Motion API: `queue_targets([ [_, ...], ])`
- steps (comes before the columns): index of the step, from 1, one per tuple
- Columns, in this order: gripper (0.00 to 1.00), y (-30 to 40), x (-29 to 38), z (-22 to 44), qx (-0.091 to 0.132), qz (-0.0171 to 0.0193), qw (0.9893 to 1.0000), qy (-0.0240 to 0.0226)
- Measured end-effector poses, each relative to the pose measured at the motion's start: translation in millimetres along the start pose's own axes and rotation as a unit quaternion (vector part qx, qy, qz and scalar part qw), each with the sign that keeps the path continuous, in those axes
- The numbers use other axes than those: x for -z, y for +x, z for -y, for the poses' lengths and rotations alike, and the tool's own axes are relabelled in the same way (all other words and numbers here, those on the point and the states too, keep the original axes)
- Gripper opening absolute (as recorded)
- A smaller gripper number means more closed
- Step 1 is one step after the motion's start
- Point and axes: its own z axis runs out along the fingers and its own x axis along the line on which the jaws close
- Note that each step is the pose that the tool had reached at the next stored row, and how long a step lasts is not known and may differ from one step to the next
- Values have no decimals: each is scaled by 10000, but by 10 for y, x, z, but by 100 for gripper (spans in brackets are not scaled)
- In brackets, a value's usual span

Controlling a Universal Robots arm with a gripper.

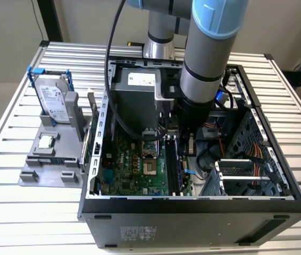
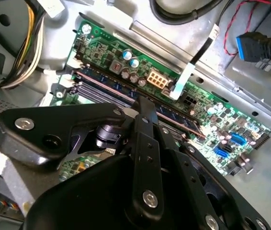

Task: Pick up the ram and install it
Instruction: 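Press down the ram until it locks into place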

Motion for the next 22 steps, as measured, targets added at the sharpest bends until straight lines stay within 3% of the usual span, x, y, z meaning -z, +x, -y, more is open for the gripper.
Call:
queue_targets([
  [4, 0, 55, -1, 2, 0, -4, 10000, 0],
  [11, 0, 60, -9, 3, 0, -12, 10000, 1],
  [22, 0, 78, -213, -1, 1, -22, 10000, -1],
])
